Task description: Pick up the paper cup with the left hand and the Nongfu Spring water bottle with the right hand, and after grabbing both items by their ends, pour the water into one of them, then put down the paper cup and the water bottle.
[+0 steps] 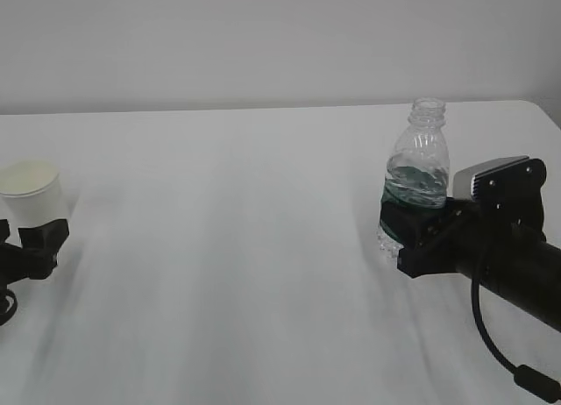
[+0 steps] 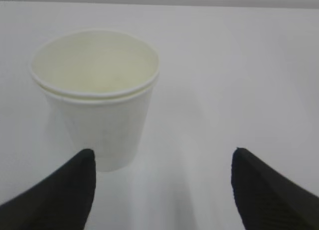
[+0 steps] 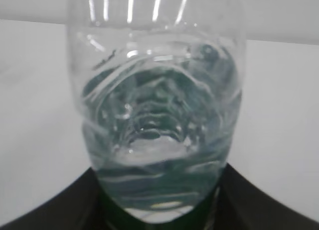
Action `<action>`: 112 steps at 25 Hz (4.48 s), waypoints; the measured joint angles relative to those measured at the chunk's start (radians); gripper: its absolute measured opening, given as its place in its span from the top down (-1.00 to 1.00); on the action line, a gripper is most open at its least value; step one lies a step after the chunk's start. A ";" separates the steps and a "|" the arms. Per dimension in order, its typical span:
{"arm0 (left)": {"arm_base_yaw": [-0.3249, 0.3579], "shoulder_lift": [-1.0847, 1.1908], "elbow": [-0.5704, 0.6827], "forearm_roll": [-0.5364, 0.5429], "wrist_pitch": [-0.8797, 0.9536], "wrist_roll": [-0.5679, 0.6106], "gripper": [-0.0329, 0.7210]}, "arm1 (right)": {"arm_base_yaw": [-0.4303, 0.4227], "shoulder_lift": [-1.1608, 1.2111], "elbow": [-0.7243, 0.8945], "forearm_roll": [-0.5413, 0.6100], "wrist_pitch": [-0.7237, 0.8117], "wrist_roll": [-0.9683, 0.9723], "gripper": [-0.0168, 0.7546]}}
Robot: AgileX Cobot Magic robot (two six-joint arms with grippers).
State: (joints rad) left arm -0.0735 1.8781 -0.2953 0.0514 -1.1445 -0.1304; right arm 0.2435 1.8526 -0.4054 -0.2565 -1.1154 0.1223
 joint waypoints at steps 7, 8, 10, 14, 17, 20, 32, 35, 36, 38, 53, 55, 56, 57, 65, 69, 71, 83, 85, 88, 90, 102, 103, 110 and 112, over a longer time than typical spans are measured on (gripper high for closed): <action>0.000 0.003 -0.040 -0.076 -0.001 0.021 -0.71 | 0.000 0.000 0.000 0.004 0.000 0.000 0.04; 0.000 0.003 -0.042 -0.094 -0.001 0.023 -0.71 | 0.000 0.000 0.000 0.008 0.000 0.000 0.04; 0.000 0.005 -0.048 -0.119 -0.001 0.033 -0.71 | 0.000 0.000 0.000 0.012 0.000 0.000 0.04; 0.000 0.020 -0.071 -0.130 -0.001 0.042 -0.71 | 0.000 0.000 0.000 0.018 0.000 0.000 0.04; 0.000 0.044 -0.075 -0.132 -0.001 0.043 -0.71 | 0.000 0.000 0.000 0.020 0.000 0.000 0.04; 0.000 0.082 -0.075 -0.133 -0.001 0.043 -0.71 | 0.000 0.000 0.000 0.020 0.000 0.000 0.04; 0.000 0.129 -0.113 -0.131 -0.001 0.045 -0.68 | 0.000 0.000 0.000 0.020 0.000 -0.010 0.09; 0.000 0.148 -0.137 -0.131 -0.001 0.045 -0.67 | 0.000 0.000 0.000 0.020 0.000 -0.010 0.10; 0.000 0.157 -0.145 -0.131 -0.001 0.045 -0.67 | 0.000 0.000 0.000 0.020 0.000 -0.010 0.10; 0.000 0.173 -0.159 -0.131 -0.001 0.045 -0.66 | 0.000 0.000 0.000 0.020 0.000 -0.010 0.10; 0.000 0.266 -0.260 -0.168 -0.001 0.058 -0.66 | 0.000 0.000 0.000 0.020 0.000 -0.011 0.10; 0.000 0.271 -0.262 -0.170 -0.001 0.062 -0.66 | 0.000 0.000 0.000 0.020 0.000 -0.012 0.10; 0.000 0.271 -0.262 -0.172 -0.001 0.070 -0.66 | 0.000 0.000 0.000 0.020 0.000 -0.014 0.10; 0.000 0.271 -0.262 -0.174 -0.001 0.077 -0.66 | 0.000 0.000 0.000 0.020 0.000 -0.013 0.10; 0.000 0.277 -0.311 -0.176 -0.001 0.102 -0.66 | 0.000 0.000 0.000 0.022 0.000 -0.013 0.10; 0.000 0.284 -0.330 -0.178 -0.001 0.102 -0.66 | 0.000 0.000 0.000 0.022 0.000 -0.013 0.10; 0.000 0.284 -0.344 -0.178 -0.001 0.102 -0.66 | 0.000 0.000 0.000 0.022 0.000 -0.013 0.10; 0.000 0.329 -0.397 -0.178 -0.001 0.106 -0.66 | 0.000 0.000 0.000 0.022 0.000 -0.013 0.10; 0.000 0.329 -0.397 -0.182 -0.001 0.106 -0.66 | 0.000 0.000 0.000 0.022 0.000 -0.013 0.10; 0.000 0.329 -0.399 -0.183 -0.001 0.106 -0.66 | 0.000 0.000 0.000 0.022 0.000 -0.014 0.10; 0.002 0.329 -0.399 -0.184 -0.001 0.106 -0.66 | 0.000 0.000 0.000 0.022 0.000 -0.014 0.10; 0.002 0.329 -0.399 -0.179 -0.001 0.106 -0.59 | 0.000 0.000 0.000 0.022 0.000 -0.014 0.10; 0.002 0.329 -0.399 -0.174 -0.001 0.106 -0.55 | 0.000 0.000 0.000 0.022 0.000 -0.014 0.10; 0.002 0.327 -0.400 -0.101 -0.005 0.106 -0.36 | 0.000 0.000 0.000 0.022 0.000 -0.014 0.10; 0.002 0.315 -0.400 -0.075 -0.005 0.106 -0.36 | 0.000 0.000 0.000 0.022 0.000 -0.014 0.10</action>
State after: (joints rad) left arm -0.0715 2.1934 -0.6955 -0.0235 -1.1497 -0.0241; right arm 0.2435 1.8526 -0.4054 -0.2343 -1.1154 0.1082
